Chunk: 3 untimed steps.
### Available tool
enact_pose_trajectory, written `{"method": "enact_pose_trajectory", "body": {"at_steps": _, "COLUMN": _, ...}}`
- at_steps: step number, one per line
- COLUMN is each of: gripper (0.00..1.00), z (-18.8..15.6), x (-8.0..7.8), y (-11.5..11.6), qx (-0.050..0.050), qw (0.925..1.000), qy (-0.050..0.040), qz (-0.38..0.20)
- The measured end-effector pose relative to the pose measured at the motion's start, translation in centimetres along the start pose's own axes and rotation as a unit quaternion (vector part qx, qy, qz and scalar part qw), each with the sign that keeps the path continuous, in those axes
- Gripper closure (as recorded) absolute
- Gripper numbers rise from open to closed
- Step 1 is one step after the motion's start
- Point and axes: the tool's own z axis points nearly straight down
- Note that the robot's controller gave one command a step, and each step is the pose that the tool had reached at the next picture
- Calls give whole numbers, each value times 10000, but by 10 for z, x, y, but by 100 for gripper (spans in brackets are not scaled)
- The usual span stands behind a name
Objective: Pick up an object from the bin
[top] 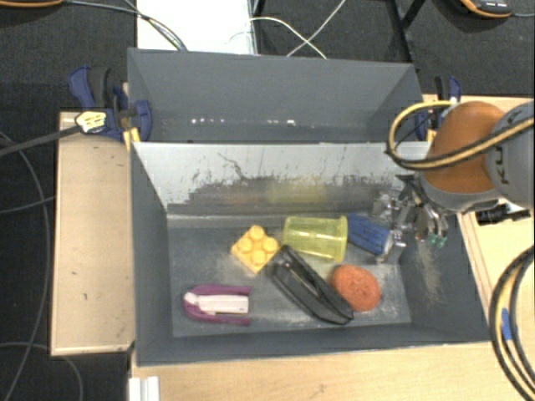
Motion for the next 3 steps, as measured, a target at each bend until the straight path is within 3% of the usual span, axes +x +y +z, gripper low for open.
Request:
{"method": "enact_pose_trajectory", "body": {"at_steps": 1, "gripper": 100, "z": -1, "x": 20, "y": 32, "qx": -3, "qw": 9890, "qy": 46, "qz": 1479}}
{"method": "enact_pose_trajectory", "body": {"at_steps": 3, "gripper": 100, "z": -4, "x": 20, "y": 32, "qx": -3, "qw": 9891, "qy": 48, "qz": 1472}}
